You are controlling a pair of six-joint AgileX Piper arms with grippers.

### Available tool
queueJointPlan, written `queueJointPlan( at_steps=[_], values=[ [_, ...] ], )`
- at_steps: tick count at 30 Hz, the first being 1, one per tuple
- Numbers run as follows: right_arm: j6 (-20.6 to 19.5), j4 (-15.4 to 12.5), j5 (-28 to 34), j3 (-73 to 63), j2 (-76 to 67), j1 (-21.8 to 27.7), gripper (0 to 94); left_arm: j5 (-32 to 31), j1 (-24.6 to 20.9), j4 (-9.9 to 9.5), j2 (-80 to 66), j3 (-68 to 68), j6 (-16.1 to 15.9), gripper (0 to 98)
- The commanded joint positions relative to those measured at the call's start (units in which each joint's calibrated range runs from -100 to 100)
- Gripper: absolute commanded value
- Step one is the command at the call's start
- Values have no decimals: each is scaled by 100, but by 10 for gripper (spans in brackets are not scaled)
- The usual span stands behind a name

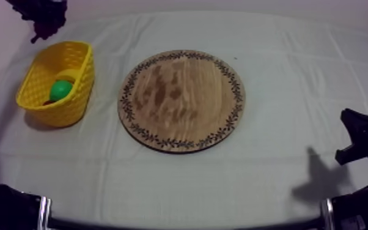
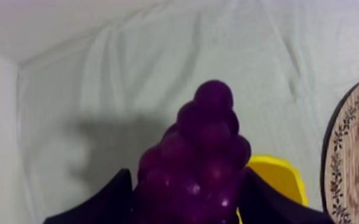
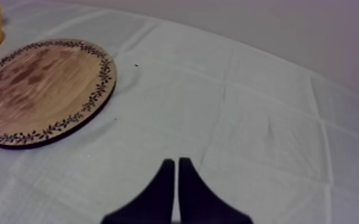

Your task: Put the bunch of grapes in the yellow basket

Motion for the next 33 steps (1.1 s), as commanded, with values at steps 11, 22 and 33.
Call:
queueJointPlan(
  at_steps=[11, 22, 33],
  values=[
    [0, 1, 0, -3, -1, 0, 4, 300, -93, -34, -206, 1077, 43, 453],
    [1, 1, 0, -3, -1, 0, 4, 743, -115, -24, -633, 1648, -12, 468],
    [-2, 1, 0, -3, -1, 0, 4, 1116, -84, -60, -945, 1759, 254, 930]
  ],
)
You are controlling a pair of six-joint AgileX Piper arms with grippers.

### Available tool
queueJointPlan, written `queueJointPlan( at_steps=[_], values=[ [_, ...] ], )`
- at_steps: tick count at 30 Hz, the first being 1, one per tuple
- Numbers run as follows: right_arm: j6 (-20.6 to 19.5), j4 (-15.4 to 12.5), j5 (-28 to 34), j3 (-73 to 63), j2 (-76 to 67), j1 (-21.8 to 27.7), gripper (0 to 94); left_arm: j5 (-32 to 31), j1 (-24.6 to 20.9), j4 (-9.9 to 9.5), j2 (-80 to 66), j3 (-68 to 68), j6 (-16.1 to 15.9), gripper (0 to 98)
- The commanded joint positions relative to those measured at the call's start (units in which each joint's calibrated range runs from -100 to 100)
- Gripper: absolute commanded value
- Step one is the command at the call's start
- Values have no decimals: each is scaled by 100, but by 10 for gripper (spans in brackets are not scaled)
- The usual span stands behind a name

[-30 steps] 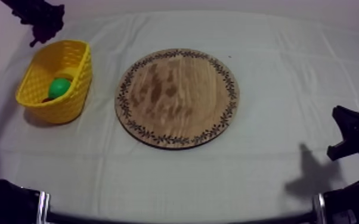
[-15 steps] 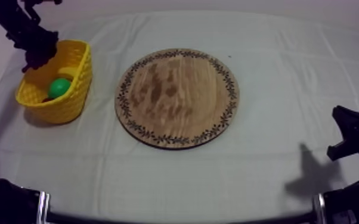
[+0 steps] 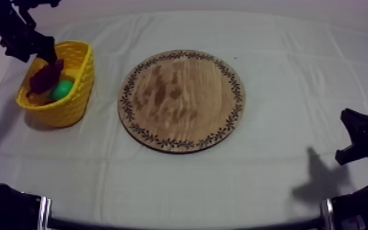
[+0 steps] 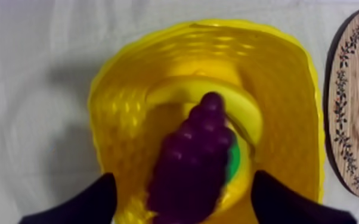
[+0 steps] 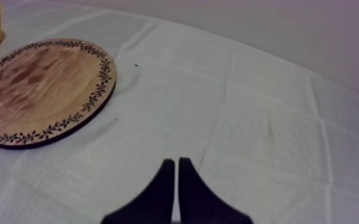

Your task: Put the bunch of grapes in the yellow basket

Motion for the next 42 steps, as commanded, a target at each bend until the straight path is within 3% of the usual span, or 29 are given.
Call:
queueJointPlan(
  at_steps=[1, 4, 6, 13, 18, 25, 30, 42],
  values=[
    [-5, 1, 0, -3, -1, 0, 4, 9, -2, -8, -60, 6, 36, 939],
    [-5, 1, 0, -3, -1, 0, 4, -56, -25, -17, -198, -24, 141, 913],
    [-5, 1, 0, -3, -1, 0, 4, -180, -42, -20, -341, -73, 213, 825],
    [-5, 1, 0, -3, -1, 0, 4, -1347, -99, -32, -1283, 257, 299, 252],
    [-5, 1, 0, -3, -1, 0, 4, -2376, -179, -49, -2294, 1097, 344, 59],
    [-5, 1, 0, -3, -1, 0, 4, -4060, -323, -301, -4271, 2986, 894, 5],
    [-5, 1, 0, -3, -1, 0, 4, -4712, -487, -330, -5807, 4434, 879, 1],
    [-4, 1, 0, -3, -1, 0, 4, -5034, -419, -306, -8775, 6898, 903, 0]
  ],
)
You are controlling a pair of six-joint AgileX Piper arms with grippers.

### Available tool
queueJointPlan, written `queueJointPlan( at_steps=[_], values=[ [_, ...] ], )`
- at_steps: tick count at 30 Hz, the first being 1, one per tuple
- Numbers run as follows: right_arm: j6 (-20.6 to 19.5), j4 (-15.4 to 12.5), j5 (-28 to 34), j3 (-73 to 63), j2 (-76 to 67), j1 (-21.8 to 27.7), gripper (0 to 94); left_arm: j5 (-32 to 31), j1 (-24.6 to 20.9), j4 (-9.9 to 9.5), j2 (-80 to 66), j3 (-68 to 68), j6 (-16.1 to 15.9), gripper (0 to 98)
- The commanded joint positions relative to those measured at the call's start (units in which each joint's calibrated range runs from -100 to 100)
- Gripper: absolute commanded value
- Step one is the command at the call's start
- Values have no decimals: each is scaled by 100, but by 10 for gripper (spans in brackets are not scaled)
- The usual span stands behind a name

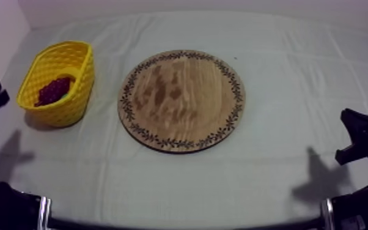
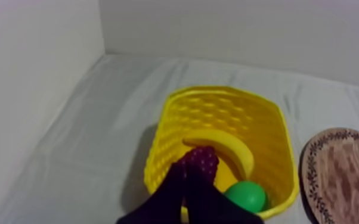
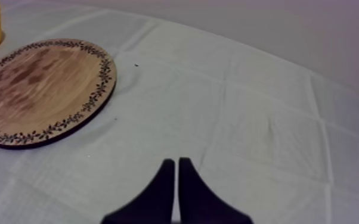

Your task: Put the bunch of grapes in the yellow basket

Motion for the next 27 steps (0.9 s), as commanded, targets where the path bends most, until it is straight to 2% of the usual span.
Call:
queueJointPlan(
  at_steps=[1, 5, 15, 27],
  values=[
    [-1, 1, 0, -3, -1, 0, 4, 13, 24, 9, -1015, 658, -19, 0],
    [-1, 1, 0, -3, -1, 0, 4, 25, 38, 50, -1548, 1118, -96, 0],
    [-2, 1, 0, -3, -1, 2, 4, 324, -15, 502, -2365, 1465, -425, 0],
    [-1, 1, 0, -3, -1, 0, 4, 309, -14, 567, -2425, 1477, -375, 0]
  ],
)
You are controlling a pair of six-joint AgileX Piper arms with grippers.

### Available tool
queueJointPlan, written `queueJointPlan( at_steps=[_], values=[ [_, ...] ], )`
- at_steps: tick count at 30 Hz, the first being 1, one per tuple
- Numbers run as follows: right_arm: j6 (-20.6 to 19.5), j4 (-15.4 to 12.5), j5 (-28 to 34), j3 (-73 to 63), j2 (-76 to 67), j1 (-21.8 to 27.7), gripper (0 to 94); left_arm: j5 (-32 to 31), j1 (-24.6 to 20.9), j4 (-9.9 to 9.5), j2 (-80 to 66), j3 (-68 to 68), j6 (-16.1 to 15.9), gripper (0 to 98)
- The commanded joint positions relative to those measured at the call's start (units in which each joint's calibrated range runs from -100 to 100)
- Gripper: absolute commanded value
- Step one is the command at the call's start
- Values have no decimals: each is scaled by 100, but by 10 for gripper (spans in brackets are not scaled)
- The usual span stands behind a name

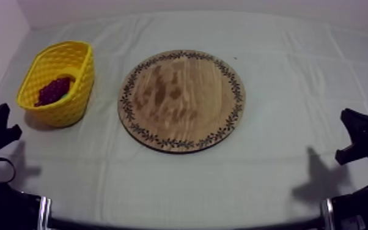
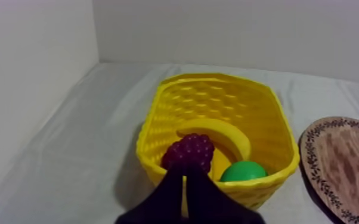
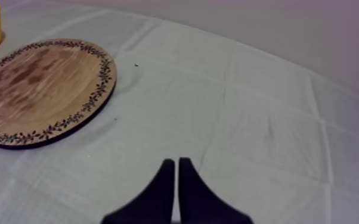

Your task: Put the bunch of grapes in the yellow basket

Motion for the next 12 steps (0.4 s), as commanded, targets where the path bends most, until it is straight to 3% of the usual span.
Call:
queueJointPlan(
  at_steps=[1, 12],
  values=[
    [-1, 1, 0, -3, -1, 0, 4, -3, 5, 0, -2, 0, 18, 0],
    [-2, 1, 0, -3, -1, 0, 4, 237, 8, -19, -3, 0, 21, 0]
  ],
)
